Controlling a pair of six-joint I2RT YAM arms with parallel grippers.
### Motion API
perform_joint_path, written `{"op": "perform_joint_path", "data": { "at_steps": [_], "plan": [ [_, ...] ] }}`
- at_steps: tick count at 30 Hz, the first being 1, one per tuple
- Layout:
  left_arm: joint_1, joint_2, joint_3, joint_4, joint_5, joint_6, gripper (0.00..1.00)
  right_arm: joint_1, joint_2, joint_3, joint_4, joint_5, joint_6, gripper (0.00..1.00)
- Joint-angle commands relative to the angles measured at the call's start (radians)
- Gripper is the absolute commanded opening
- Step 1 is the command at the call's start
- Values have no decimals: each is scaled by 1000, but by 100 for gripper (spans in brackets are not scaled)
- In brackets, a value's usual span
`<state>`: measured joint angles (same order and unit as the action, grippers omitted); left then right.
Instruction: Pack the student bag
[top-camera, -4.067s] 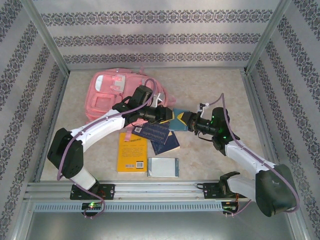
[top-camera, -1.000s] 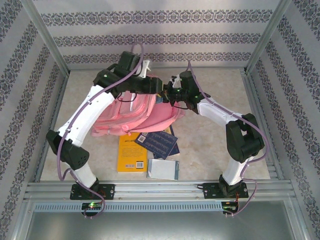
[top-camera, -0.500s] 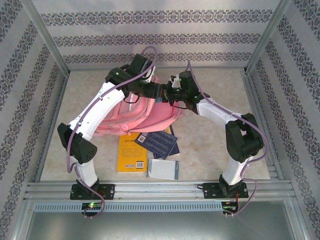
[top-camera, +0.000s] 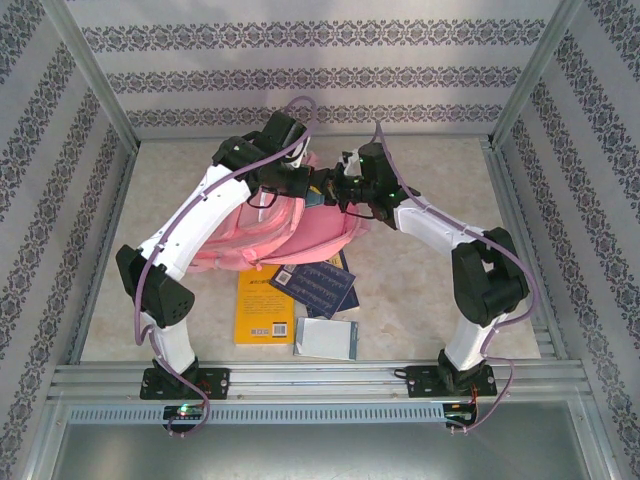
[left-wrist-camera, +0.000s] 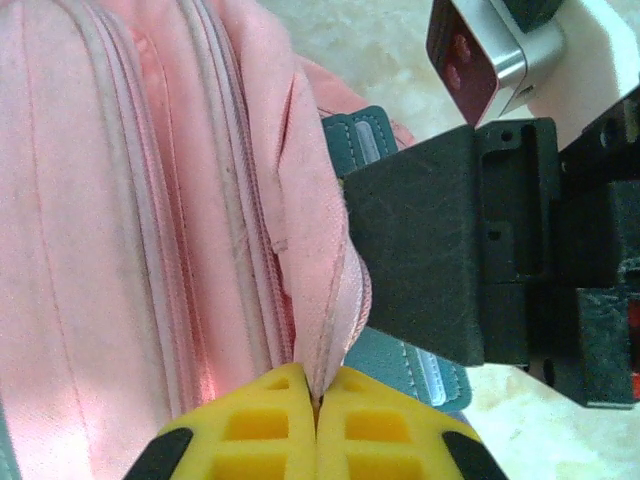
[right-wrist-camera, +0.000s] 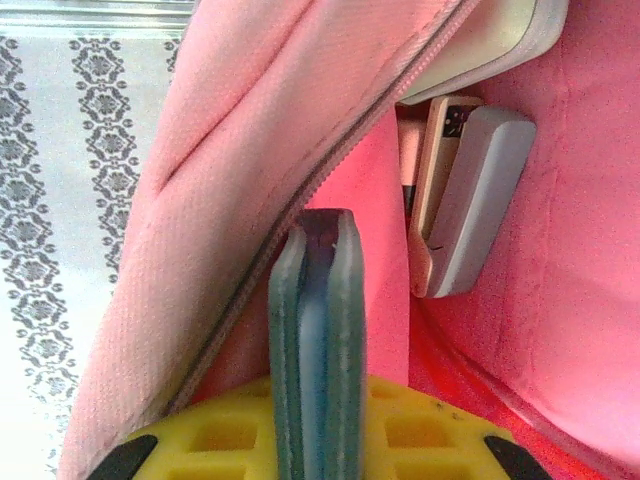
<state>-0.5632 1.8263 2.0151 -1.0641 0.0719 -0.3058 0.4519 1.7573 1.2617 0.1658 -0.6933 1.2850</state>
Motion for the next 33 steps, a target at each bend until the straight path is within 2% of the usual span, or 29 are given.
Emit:
{"op": "perform_joint_path", "data": {
  "at_steps": [1,8,13,17,21,30,31,33],
  "plan": [
    [-6,-40,45,-35,-60,8,0,14,-89,-29,-76,25,-121,3],
    [36,-139,44,-62,-106,15,0,-10,-112,-155,-110,92,-174,3],
    [58,-193,48,-66,-150,41,0,5,-89,-160,-171,152,-245,4],
    [59,-212,61,-60,-165,67,0,11,-53,-153,-142,149,-229,5],
    [60,-223,51,-38,-153,79,0,69,8,-49,-133,132,-222,13],
    [62,-208,51,-13,-133,82,0,193,267,264,-74,181,-29,17],
    [63,-206,55,-11,-130,81,0,207,305,319,-93,203,-16,21],
    [68,-205,60,-7,-124,75,0,232,376,413,-98,239,7,42]
  ]
}}
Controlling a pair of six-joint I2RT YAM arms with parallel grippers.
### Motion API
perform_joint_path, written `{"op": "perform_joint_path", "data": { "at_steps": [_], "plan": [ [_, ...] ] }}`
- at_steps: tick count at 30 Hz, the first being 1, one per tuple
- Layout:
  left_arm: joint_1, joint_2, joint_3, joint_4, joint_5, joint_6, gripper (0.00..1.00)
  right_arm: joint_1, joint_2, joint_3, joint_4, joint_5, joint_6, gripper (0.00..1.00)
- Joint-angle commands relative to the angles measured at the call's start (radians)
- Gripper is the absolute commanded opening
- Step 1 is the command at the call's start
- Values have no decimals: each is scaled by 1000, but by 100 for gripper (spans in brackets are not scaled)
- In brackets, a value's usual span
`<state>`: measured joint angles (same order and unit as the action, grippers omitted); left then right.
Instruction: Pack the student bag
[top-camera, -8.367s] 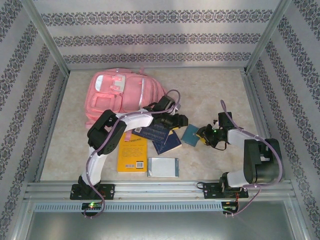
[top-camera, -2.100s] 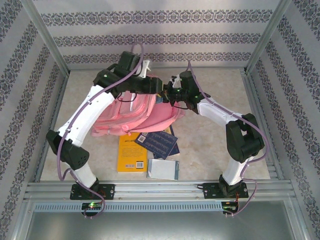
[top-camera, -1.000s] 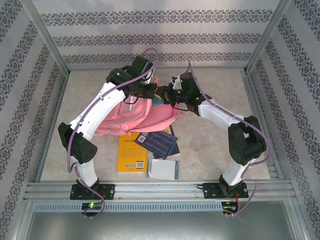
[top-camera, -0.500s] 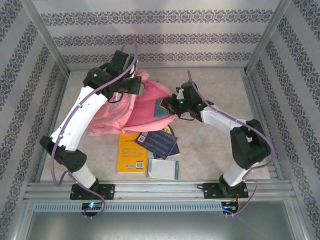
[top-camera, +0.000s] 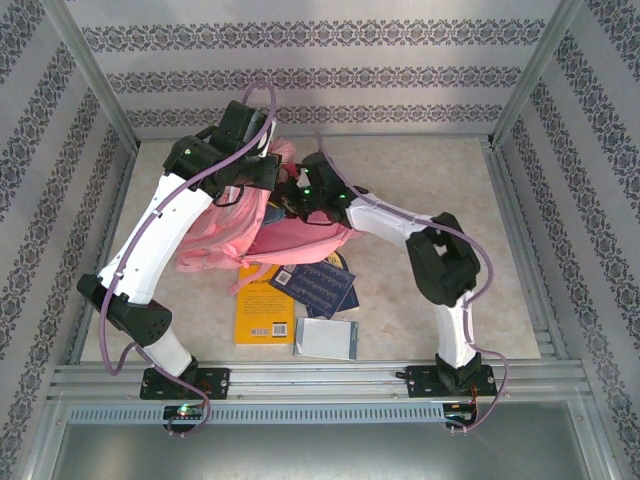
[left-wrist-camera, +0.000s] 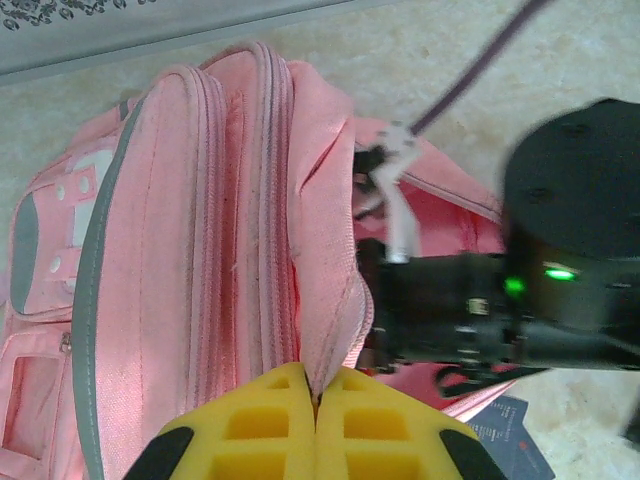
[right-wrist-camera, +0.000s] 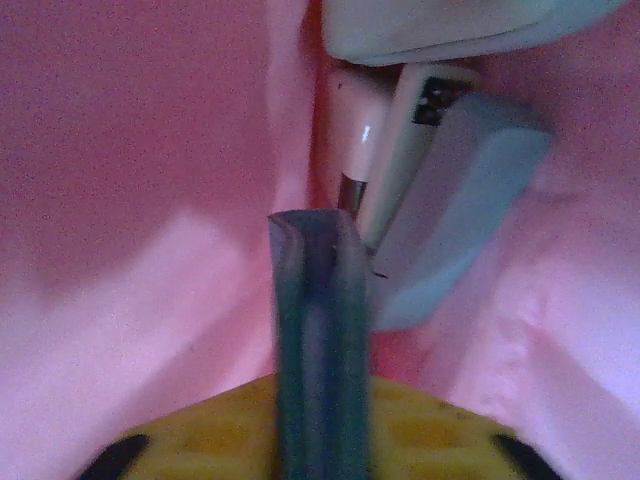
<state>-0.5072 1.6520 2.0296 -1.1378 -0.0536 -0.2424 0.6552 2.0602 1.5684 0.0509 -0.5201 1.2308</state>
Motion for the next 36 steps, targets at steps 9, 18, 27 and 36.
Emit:
{"op": "perform_joint_path", "data": {
  "at_steps": [9,18,27,36],
  "plan": [
    [48,-36,28,81,48,-24,0,39,127,177,-51,76,-9,87],
    [93,-32,-23,109,90,-79,0,-2,-103,19,-198,87,-324,86],
    [99,23,-122,232,168,-161,0,-28,-453,-255,-387,212,-502,80],
    [85,47,-386,527,438,-279,12,-52,-740,-576,-497,219,-526,75]
  ]
}}
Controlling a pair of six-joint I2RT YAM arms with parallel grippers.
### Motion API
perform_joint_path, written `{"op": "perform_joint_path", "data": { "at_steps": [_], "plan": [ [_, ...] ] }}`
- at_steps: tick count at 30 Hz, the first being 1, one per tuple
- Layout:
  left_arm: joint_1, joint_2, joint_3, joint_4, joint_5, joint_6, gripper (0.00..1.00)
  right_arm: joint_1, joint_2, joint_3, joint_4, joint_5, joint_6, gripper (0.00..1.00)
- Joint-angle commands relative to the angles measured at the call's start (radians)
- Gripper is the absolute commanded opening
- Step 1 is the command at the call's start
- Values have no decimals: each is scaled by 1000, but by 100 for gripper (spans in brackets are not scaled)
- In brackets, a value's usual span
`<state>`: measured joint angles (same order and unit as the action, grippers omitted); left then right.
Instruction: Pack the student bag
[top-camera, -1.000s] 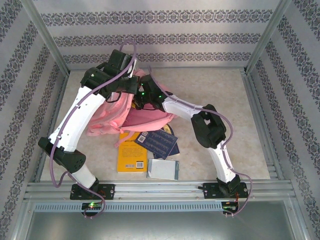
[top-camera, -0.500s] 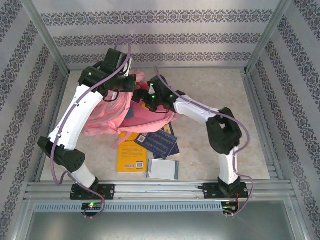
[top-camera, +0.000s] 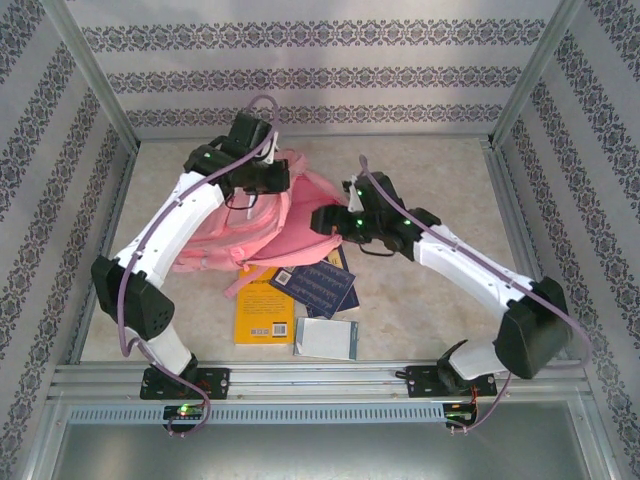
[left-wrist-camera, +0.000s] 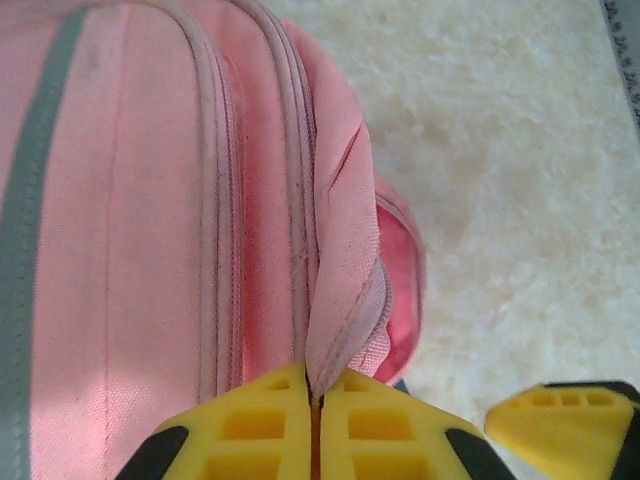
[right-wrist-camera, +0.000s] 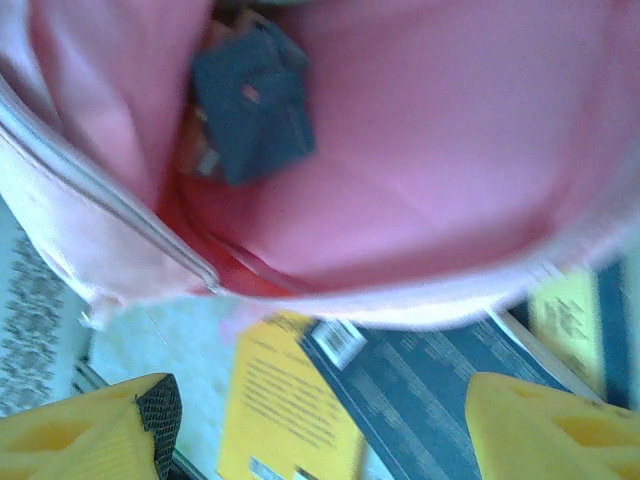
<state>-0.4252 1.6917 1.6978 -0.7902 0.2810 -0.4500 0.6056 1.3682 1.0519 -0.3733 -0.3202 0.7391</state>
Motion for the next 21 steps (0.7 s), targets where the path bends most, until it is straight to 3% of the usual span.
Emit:
{"op": "perform_joint_path", "data": {
  "at_steps": [1,3,6,10,15,21],
  "plan": [
    [2,12,-78,203,133,-84,15,-2,-69,-86,-90,20,-39,74],
    [-1,17,-111,223,159,-96,25,2,-104,-130,-122,25,-47,74],
    [-3,-20,-171,245,163,-98,50,5,-140,-179,-165,0,-59,73],
    [-4,-117,-244,229,177,-92,60,33,-182,-232,-238,14,-83,73],
    [-21,-274,-416,168,230,-83,54,71,-222,-345,-219,-69,-37,71],
    [-186,-399,-724,134,244,-88,40,115,-234,-475,-171,-137,16,68]
  ]
}}
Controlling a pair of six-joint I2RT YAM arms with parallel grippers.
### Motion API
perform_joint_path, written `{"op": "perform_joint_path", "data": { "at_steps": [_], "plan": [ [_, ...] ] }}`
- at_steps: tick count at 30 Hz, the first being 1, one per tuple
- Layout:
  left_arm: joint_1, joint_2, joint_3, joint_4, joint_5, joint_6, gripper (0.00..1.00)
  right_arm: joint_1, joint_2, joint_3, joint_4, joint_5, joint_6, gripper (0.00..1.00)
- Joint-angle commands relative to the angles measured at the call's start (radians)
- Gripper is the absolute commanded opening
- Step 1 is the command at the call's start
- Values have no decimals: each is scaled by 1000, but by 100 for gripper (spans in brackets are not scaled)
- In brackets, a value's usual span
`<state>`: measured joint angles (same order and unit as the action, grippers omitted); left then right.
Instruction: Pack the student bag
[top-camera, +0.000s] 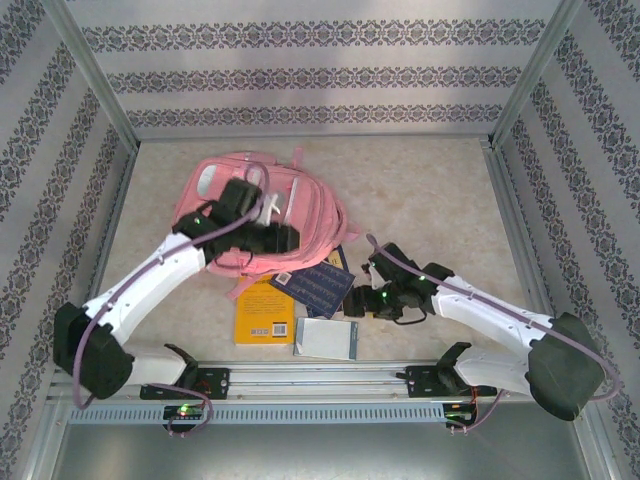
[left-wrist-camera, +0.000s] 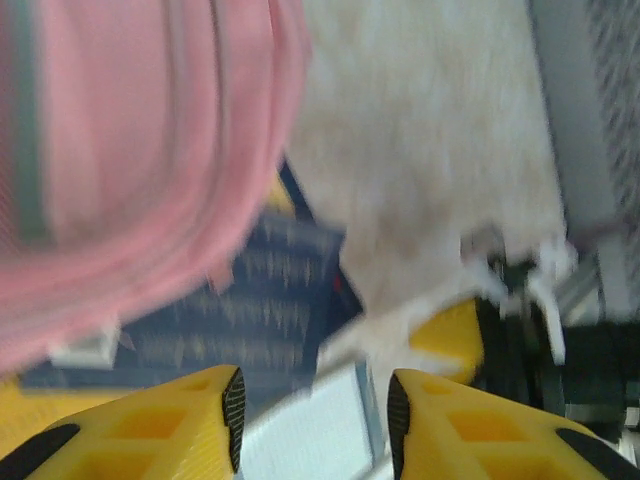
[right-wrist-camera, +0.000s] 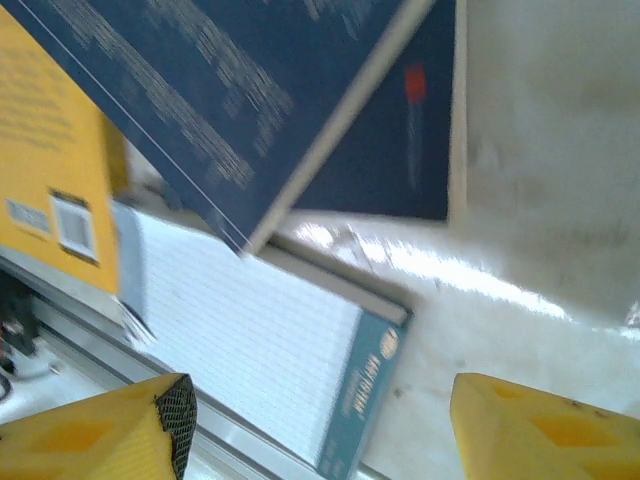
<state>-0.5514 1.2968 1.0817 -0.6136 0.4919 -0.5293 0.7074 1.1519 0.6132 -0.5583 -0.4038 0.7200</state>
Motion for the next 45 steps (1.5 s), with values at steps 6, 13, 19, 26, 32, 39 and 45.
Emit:
{"op": "perform_joint_path", "data": {
  "at_steps": [6,13,19,26,32,39,45],
  "plan": [
    [-168,-39,-332,121,70,-142,39,14,-36,-118,89,-98,80,65],
    [-251,25,-427,266,129,-232,37,13,-12,-188,224,-168,136,55],
    [-257,56,-447,298,126,-253,35,6,23,-225,304,-191,169,51],
    [-255,116,-495,371,109,-267,30,-9,80,-253,415,-220,197,50],
    [-255,160,-494,390,111,-262,25,-10,91,-235,477,-292,194,47],
    [-256,147,-516,401,102,-271,22,-19,31,-219,460,-321,195,45],
    [-255,137,-521,397,102,-275,20,-34,-56,-216,427,-343,202,44]
  ]
}}
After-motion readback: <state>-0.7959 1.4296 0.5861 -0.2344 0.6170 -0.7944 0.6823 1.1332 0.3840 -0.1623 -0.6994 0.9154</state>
